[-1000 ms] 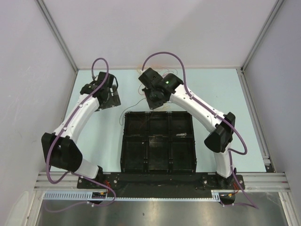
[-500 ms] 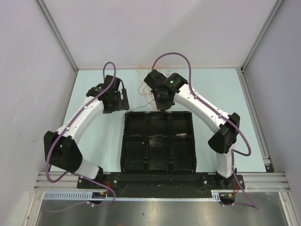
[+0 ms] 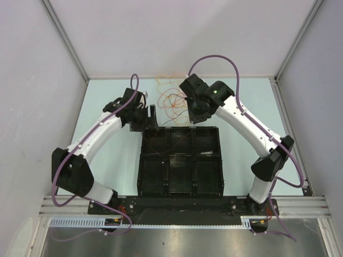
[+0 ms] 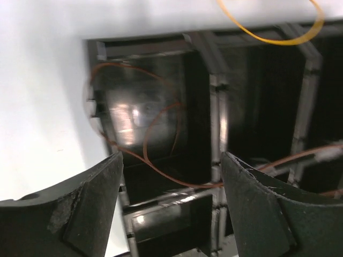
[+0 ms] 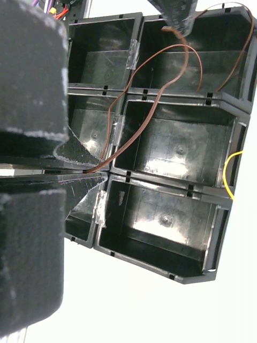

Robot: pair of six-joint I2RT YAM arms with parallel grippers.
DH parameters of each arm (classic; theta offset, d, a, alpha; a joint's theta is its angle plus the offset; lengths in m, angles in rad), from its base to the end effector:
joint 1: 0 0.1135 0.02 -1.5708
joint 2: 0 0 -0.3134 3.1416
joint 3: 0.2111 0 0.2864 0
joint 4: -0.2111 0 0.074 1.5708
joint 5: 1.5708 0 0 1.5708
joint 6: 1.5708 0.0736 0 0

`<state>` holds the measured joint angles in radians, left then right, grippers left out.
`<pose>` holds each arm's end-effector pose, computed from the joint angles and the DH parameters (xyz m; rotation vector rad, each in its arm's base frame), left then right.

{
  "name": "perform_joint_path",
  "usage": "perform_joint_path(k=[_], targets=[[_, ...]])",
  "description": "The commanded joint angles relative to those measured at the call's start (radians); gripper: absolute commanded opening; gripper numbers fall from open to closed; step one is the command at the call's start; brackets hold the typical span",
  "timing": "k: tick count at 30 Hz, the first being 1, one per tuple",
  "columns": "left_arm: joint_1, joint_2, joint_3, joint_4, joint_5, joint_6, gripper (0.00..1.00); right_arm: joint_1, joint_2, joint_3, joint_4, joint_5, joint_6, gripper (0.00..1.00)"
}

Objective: Untangle the cables

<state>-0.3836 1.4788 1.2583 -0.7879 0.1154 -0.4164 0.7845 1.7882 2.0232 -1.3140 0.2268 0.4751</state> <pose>0.3270 -0.1411 0.2984 0.0008 2.6341 -0.4364 0.3052 0.2813 0.4146 -0.3285 2.5905 0.1456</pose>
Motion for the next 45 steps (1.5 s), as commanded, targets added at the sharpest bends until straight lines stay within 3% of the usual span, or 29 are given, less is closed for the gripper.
perform_joint_path(k=[1, 9, 13, 17, 24, 45], targets=[[-0.018, -0.054, -0.029, 0.071, 0.185, 0.022, 0.78, -0.014, -0.050, -0.021, 0.016, -0.006, 0.026, 0.00], [-0.049, -0.026, -0.074, 0.111, 0.302, 0.022, 0.77, -0.024, -0.073, -0.023, 0.050, -0.015, 0.040, 0.00], [-0.051, -0.026, -0.074, 0.089, 0.230, 0.013, 0.75, -0.025, -0.063, -0.030, 0.091, -0.061, 0.034, 0.00], [-0.043, -0.011, -0.028, -0.013, -0.013, -0.005, 0.74, -0.005, -0.021, 0.003, 0.140, -0.121, 0.028, 0.00], [-0.035, -0.003, -0.014, -0.085, -0.147, -0.012, 0.70, 0.032, 0.112, 0.115, 0.162, -0.152, -0.018, 0.00], [-0.021, 0.014, -0.019, -0.146, -0.243, 0.007, 0.67, 0.058, 0.381, 0.138, 0.286, -0.274, -0.136, 0.00]])
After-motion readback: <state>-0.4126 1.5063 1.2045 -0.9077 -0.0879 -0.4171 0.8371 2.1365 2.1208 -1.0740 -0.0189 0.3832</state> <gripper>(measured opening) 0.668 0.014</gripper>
